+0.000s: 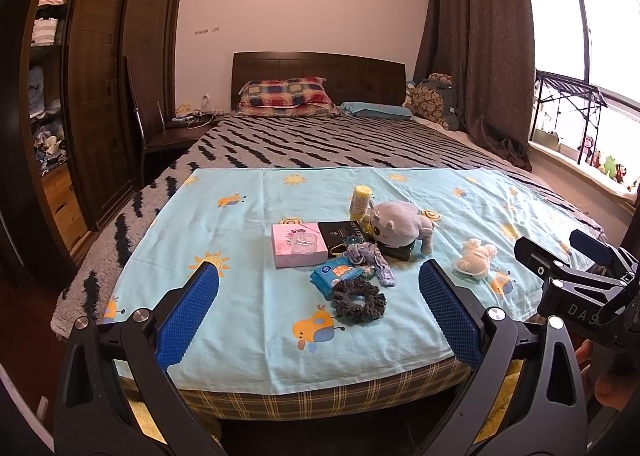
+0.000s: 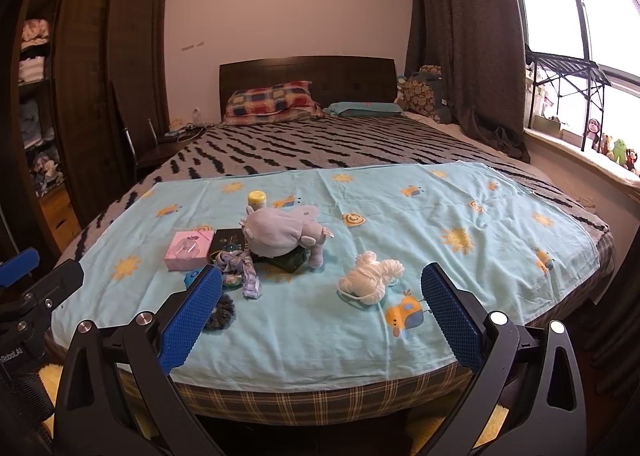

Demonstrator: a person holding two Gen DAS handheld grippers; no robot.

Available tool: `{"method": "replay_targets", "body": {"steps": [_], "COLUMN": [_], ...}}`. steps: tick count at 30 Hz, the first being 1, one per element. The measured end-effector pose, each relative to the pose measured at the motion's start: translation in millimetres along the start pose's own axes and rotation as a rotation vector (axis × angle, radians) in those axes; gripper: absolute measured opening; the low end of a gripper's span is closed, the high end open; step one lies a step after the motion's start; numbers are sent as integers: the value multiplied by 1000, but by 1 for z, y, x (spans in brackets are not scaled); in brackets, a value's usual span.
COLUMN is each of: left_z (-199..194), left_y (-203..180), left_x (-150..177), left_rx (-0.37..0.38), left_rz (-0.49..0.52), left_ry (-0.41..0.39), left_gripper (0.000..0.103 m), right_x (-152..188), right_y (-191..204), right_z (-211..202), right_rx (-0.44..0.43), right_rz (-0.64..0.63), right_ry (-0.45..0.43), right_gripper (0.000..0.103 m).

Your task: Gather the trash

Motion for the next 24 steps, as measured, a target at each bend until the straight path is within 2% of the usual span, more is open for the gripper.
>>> {"method": "replay_targets", "body": {"steps": [24], "left_z": [-4], "left_y": [0], "left_x": [-2], "left_rx": [1], "left_rz": [1], "left_ry": [-10], "left_gripper": [95], "right_x": [-4], "right_y": [5], "right_z": [-2], "right_rx": [-6], "right_rz": [2], "right_ry": [-1], "right_gripper": [100]}}
Point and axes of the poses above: each gripper's, at about its wrist camera, not at the fingertips, and z roughly the way its jaws point, y to its left, x to its underside, the point moved 8 cm from there along z, roughly the way its jaws point, and after that the axes turned 4 degrees about -y, right-handed, at the moved point
